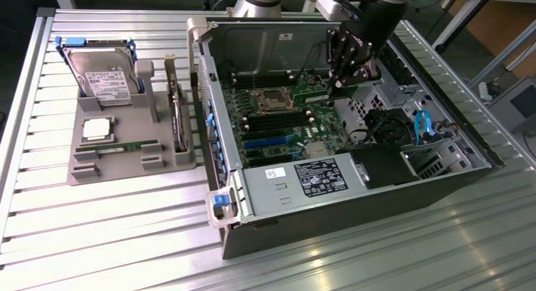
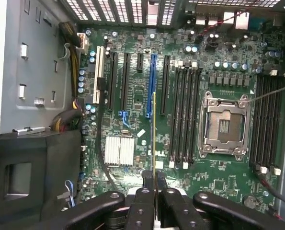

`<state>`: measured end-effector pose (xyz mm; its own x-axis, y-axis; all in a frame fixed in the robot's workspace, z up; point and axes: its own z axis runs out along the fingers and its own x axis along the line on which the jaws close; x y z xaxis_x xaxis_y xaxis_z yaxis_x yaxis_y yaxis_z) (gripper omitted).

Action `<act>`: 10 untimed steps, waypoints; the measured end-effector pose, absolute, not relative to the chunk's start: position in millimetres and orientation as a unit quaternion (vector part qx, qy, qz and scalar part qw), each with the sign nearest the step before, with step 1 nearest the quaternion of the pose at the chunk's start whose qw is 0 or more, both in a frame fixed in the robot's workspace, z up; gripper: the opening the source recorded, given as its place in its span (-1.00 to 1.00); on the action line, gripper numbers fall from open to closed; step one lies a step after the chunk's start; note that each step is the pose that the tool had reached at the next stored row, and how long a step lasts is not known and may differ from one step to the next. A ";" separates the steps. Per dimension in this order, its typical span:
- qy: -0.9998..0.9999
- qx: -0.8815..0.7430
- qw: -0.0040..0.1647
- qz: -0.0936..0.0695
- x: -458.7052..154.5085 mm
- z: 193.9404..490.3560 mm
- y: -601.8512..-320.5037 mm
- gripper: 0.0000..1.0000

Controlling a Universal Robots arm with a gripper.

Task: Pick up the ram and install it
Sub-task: 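Pick up the ram and move it above insertion slot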

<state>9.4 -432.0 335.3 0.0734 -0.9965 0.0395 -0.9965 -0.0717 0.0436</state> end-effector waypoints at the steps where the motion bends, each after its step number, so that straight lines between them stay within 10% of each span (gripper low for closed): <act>1: -0.681 0.731 0.030 0.000 10.2 335.4 -428.2 -0.76; 10: -0.681 0.731 0.030 0.000 10.9 335.3 -406.2 -0.76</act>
